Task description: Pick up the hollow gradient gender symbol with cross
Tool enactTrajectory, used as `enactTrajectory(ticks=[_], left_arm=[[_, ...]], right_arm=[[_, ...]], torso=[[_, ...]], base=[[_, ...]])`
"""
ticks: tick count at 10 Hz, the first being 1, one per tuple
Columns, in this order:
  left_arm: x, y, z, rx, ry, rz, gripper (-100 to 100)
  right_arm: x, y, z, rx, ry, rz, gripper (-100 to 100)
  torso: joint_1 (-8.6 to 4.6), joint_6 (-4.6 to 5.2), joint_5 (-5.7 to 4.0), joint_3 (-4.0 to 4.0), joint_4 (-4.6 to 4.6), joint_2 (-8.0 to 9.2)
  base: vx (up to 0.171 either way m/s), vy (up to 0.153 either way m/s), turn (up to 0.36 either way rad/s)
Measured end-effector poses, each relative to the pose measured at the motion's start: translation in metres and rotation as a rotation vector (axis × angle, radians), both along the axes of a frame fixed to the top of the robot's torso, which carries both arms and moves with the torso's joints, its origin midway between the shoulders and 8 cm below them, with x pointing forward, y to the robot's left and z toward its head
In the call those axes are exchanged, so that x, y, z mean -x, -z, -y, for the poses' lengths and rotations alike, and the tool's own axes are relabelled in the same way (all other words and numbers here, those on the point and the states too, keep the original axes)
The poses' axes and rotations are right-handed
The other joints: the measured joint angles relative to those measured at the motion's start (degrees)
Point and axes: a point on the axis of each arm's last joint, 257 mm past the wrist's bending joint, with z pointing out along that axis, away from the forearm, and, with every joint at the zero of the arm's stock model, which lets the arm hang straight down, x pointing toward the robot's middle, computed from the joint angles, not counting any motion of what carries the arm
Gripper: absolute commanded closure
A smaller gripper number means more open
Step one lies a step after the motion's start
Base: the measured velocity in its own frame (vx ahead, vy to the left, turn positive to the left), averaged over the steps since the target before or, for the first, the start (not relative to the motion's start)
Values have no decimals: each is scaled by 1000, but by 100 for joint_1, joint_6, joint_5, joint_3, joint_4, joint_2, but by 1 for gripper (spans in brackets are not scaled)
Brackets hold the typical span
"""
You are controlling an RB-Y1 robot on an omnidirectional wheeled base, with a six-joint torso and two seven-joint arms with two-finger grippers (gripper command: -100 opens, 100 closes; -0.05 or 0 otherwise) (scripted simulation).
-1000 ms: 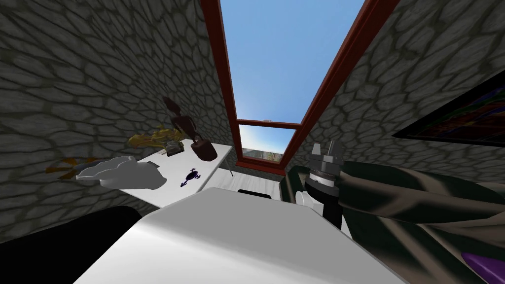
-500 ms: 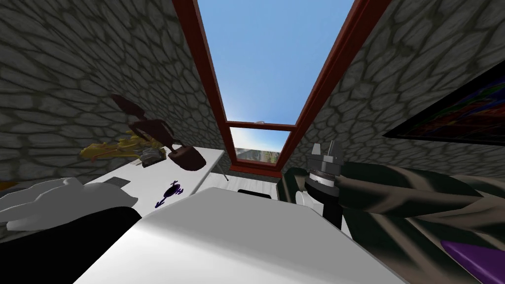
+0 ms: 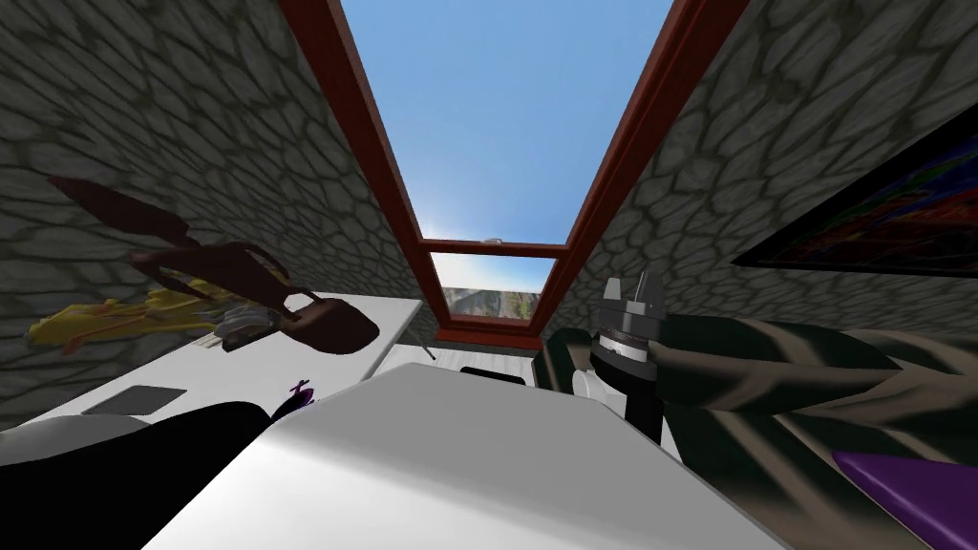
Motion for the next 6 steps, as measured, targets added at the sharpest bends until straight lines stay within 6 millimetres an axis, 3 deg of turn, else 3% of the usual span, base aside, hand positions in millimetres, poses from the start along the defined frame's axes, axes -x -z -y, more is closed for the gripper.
enactTrajectory(ticks=[4,6], left_arm=[[-21,-2,-7,3,-11,31,-100],[-24,9,8,37,-33,59,-100]], right_arm=[[0,0,0,0,0,0,0],[0,0,0,0,0,0,0]], torso=[[12,-5,3,-13,-6,-21],[12,-9,4,0,-1,3]], base=[[209,15,-158],[90,12,-34]])
